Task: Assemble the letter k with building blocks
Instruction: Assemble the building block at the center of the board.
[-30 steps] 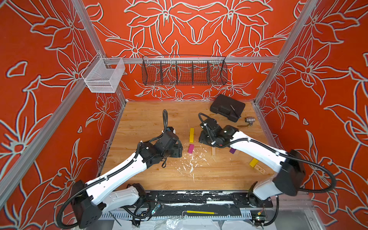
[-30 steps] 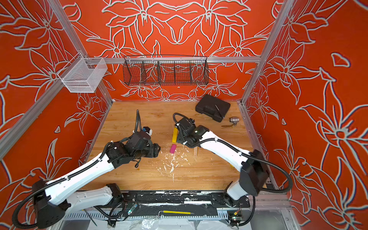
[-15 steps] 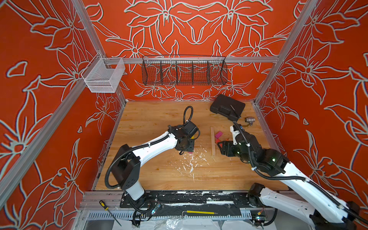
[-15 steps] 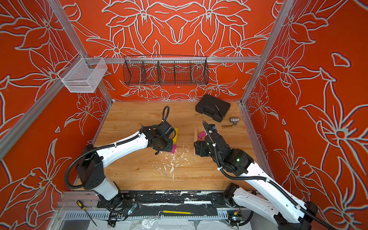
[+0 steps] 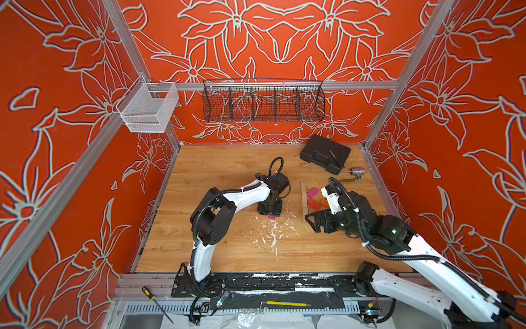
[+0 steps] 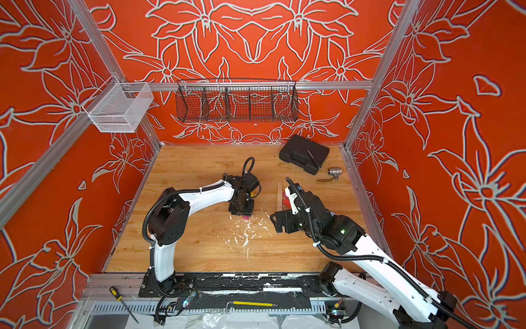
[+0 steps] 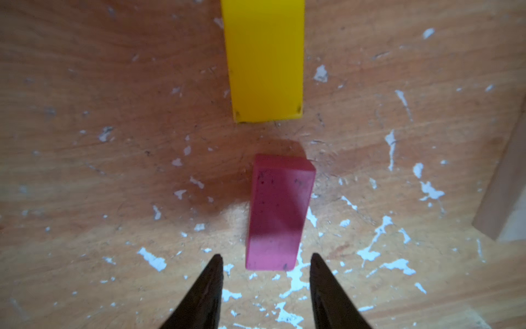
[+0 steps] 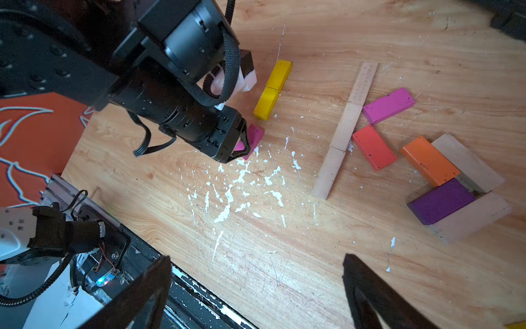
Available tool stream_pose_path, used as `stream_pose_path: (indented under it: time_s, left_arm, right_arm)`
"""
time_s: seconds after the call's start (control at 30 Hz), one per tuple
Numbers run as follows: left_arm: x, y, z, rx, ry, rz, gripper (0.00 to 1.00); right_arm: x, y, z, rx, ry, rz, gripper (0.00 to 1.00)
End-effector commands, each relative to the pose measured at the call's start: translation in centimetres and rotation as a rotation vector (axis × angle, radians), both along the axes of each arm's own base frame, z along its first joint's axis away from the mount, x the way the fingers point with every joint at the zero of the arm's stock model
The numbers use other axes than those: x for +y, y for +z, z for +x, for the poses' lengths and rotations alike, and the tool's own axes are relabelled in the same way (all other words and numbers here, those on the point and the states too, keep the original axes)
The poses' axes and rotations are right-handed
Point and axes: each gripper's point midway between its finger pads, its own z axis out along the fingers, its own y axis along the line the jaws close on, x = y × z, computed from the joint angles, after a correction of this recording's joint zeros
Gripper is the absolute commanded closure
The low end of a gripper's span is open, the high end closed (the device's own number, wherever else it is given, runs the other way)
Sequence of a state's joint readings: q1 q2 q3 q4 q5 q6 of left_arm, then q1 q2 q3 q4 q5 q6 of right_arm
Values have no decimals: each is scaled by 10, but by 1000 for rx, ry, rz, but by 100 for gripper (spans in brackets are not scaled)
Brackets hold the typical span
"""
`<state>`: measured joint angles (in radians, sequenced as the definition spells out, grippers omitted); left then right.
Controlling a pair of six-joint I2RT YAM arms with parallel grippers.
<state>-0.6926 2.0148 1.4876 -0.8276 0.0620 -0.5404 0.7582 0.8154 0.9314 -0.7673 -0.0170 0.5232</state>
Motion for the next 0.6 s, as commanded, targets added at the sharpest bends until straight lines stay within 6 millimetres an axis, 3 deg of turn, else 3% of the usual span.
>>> stream_pose_path:
  time_s: [0.0,0.3,0.57]
  left_arm:
    - [-2,-3,2,16,-7,-2,54]
    - [-8,-9,6,28,-19,-4,64]
    - [-1,-15,5,37,31,28,71]
  right_arm:
    - [-1,-8,-4,21,17,-12,5]
    - [-4,-13,-4,29,1,-23,5]
    - [-3,-14,-4,38,0,-27,5]
